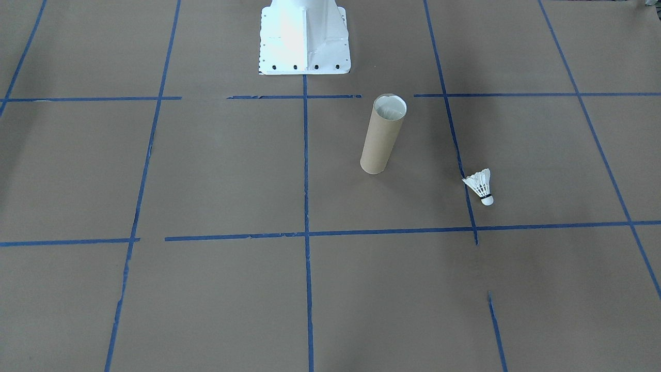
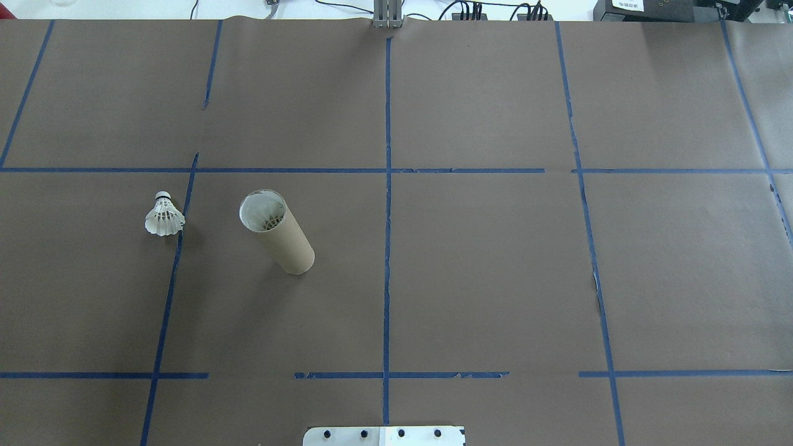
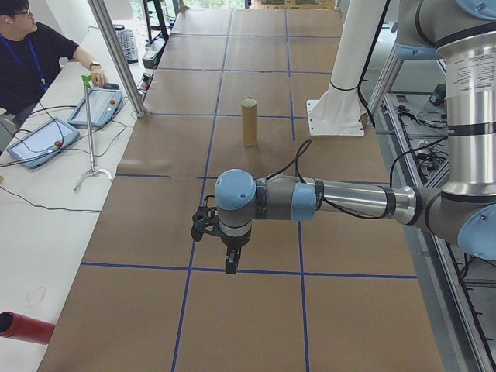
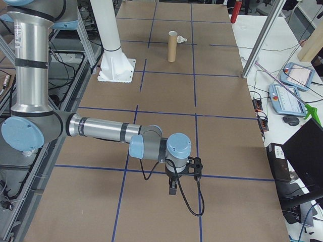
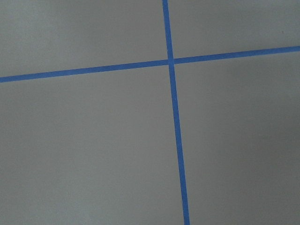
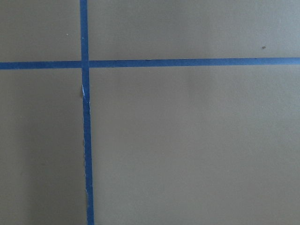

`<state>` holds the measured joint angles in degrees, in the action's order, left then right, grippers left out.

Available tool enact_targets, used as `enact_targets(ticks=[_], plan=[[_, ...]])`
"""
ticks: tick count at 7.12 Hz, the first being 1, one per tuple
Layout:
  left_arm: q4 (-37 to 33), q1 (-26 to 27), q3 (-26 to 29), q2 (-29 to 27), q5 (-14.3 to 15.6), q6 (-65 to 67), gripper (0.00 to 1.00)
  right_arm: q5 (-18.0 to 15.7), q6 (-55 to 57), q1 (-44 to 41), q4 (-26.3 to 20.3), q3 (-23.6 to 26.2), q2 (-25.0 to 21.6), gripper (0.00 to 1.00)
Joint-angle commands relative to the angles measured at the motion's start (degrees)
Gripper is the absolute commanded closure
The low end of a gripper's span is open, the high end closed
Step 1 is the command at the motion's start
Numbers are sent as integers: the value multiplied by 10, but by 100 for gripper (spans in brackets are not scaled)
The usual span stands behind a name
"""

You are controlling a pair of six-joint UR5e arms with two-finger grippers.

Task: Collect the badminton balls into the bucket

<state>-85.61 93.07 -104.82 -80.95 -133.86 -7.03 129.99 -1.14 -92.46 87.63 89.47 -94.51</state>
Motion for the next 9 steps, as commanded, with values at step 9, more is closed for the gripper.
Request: enact_targets(ticks=[9], plan=[[-152,-8,39,-120,-7,228,0,0,0,0,0,0,-1,0]])
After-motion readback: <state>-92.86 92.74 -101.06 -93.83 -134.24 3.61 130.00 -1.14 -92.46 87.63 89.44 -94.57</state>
